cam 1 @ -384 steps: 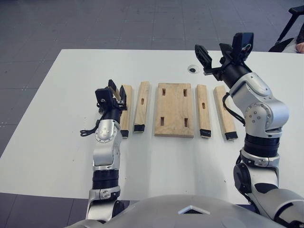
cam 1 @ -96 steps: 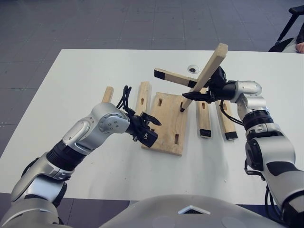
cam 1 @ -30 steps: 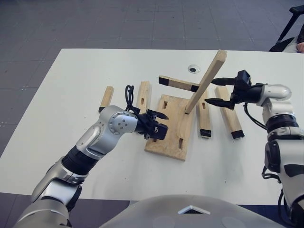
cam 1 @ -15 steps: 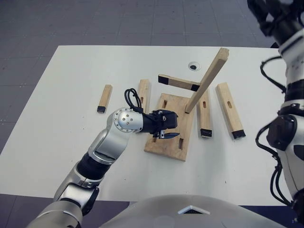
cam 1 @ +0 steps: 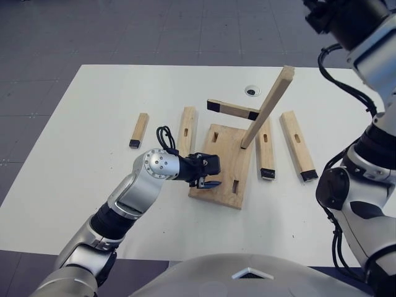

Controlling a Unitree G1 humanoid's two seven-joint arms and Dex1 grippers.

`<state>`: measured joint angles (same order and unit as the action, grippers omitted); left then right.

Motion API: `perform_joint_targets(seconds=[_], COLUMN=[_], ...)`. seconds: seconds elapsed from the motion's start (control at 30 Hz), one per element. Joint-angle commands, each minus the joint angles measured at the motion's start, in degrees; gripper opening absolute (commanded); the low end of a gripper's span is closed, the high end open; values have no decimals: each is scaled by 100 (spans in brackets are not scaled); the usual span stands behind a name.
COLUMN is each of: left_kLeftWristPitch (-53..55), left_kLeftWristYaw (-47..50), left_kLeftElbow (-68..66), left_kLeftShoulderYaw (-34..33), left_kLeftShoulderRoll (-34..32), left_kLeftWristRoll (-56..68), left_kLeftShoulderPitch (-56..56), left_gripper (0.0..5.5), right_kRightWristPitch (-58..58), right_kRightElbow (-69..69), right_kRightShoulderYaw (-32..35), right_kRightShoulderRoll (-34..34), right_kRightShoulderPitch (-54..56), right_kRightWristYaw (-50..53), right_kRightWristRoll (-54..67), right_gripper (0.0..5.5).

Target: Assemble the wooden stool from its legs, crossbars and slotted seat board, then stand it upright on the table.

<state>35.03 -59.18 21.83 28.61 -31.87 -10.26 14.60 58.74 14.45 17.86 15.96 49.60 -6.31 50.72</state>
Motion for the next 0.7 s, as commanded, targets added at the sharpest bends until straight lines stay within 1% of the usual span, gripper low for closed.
perform_joint_targets(seconds=[0.03, 0.1, 0.23, 0.3, 0.4, 0.5, 0.53, 0.6, 0.7], left_kLeftWristPitch=[129, 127, 127, 127, 144, 183, 194, 222, 299], left_kLeftWristYaw=[132, 166, 190, 187, 184, 181, 178, 200, 290], left_kLeftElbow=[-133, -146, -99, -74, -34, 0, 1, 17, 59], left_kLeftShoulderYaw=[213, 234, 270, 264, 264, 280, 283, 278, 270], left_kLeftShoulderRoll=[-84, -65, -85, -114, -139, -125, -117, -117, -120], left_kLeftWristRoll=[-51, -20, 48, 81, 122, 162, 178, 217, 274], left_kLeftShoulderPitch=[-116, -87, -74, -71, -64, -25, -1, 14, -18], left_gripper=[322, 322, 322, 322, 322, 322, 322, 322, 322], right_kRightWristPitch=[-263, -453, -1317, -1293, -661, -268, -256, -301, -420], right_kRightElbow=[-95, -207, -313, -302, -251, -195, -175, -70, 29], right_kRightShoulderYaw=[-211, -210, 165, 160, -276, -1052, -1155, -1133, -875], right_kRightShoulderRoll=[-11, -15, -96, -120, -271, -413, -479, -659, -826], right_kRightShoulderPitch=[-116, 54, 999, 989, 44, -1485, -1865, -2210, -1965], right_kRightWristYaw=[-87, -90, 78, 190, 327, 294, 310, 398, 503], right_kRightWristRoll=[-221, -301, -295, -247, -218, -516, -585, -553, -350], right_gripper=[437, 437, 437, 437, 437, 437, 437, 437, 437])
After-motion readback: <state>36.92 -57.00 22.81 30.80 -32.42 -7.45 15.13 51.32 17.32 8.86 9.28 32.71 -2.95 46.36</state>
